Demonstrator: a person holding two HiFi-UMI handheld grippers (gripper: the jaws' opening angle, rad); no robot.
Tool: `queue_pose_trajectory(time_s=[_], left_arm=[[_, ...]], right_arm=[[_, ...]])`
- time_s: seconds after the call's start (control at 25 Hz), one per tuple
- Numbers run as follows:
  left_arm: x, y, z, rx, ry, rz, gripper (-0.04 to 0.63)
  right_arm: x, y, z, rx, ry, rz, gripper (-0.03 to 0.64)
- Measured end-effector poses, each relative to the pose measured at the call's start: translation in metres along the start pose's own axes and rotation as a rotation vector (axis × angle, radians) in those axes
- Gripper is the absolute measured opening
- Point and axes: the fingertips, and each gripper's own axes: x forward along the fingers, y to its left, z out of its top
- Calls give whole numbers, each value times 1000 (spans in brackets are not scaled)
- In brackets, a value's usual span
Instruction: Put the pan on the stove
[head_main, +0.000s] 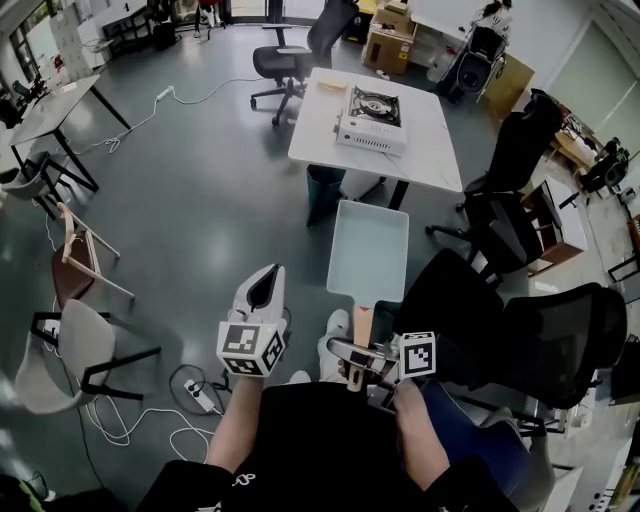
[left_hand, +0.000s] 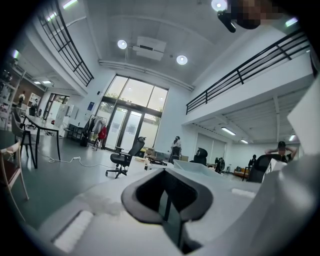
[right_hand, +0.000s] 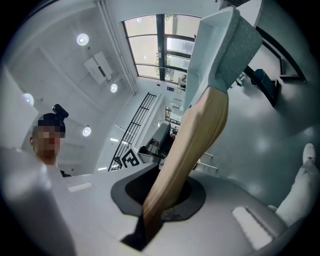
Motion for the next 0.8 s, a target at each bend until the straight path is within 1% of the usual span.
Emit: queue_pose_trajectory(time_s=[0.16,0.44,0.64,0.8], left_arm=[[10,3,8,17,-10,-15,0],[42,-1,13,54,-16,-47,0],[74,-6,19,111,-28,-54,0],[106,-10,21,119,-16,-67,0]], right_arm=[[0,-6,12,-22,-1,0,28],[-5,-18,47,-73,-19,4,28],[-10,-34,74,-99,-19,-6,28],[-10,-42,106,-103,-26,1,28]])
